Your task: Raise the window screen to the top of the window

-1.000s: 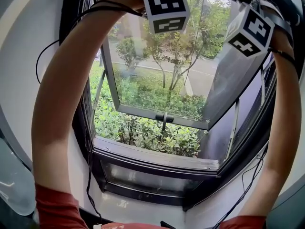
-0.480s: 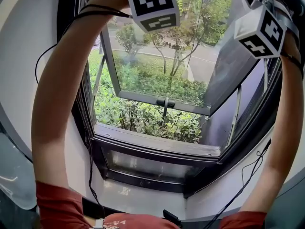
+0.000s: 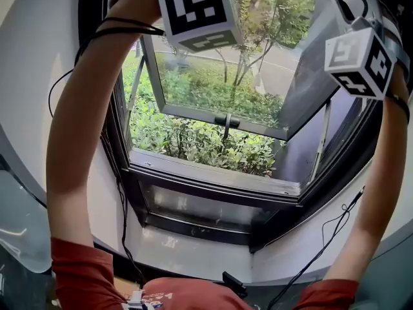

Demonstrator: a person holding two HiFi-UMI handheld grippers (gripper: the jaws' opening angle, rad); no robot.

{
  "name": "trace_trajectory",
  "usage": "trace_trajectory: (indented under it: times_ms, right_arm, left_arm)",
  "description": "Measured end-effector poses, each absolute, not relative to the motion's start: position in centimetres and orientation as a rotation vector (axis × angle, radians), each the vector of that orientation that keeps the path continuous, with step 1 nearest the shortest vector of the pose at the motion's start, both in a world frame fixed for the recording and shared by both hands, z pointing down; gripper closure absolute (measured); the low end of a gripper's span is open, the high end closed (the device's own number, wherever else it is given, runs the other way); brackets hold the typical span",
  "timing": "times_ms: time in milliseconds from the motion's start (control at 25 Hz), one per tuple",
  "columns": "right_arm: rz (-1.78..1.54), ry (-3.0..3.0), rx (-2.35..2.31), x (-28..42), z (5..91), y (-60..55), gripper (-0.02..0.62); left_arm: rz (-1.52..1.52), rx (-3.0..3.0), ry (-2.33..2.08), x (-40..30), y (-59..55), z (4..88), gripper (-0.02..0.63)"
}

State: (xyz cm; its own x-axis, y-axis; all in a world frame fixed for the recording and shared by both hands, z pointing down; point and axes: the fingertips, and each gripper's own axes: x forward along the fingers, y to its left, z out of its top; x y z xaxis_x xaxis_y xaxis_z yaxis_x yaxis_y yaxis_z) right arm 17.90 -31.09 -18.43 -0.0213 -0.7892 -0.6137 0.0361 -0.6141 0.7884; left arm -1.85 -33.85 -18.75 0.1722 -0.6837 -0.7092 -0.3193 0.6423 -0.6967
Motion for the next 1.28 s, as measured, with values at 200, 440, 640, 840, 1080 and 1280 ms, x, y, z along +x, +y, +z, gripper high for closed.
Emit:
trace_trajectory:
  times_ms: [200,440,640,840,1080,1280]
  right_arm:
    - [-1.703,-0.829,1.616,17.6,-16.2,-31.1,0.43]
    - [-1.695,-0.87,1.593,17.6,-13.3,-31.4,0.43]
    - [-1.679,-0.9,1.567,17.5,-10.3,-31.9,0.43]
    - [-1.672,-0.953,1.554,17.4,-7.4,-32.0,0.428]
    - [-1.637,-1.01,1.542,17.8,-2.9,-32.3,0.428]
    - [-1.61,-1.063,1.525,17.9,1.1,-32.0,0.428]
  left_arm:
    - [-0.254,-0.927,1.363,-0.8,-32.7,-17.1,0.492]
    - [-0.318,-0.958,1.344,-0.7,-33.0,-13.7,0.492]
    - [-0.362,-0.946,1.338,-1.1,-33.4,-11.0,0.492]
    - [-0.4,-0.905,1.322,-0.9,-33.5,-7.7,0.492]
    - [-0.424,-0.959,1.304,-0.5,-34.1,-3.8,0.492]
    - [-0.429,-1.024,1.292,-0.5,-34.3,-0.3,0.492]
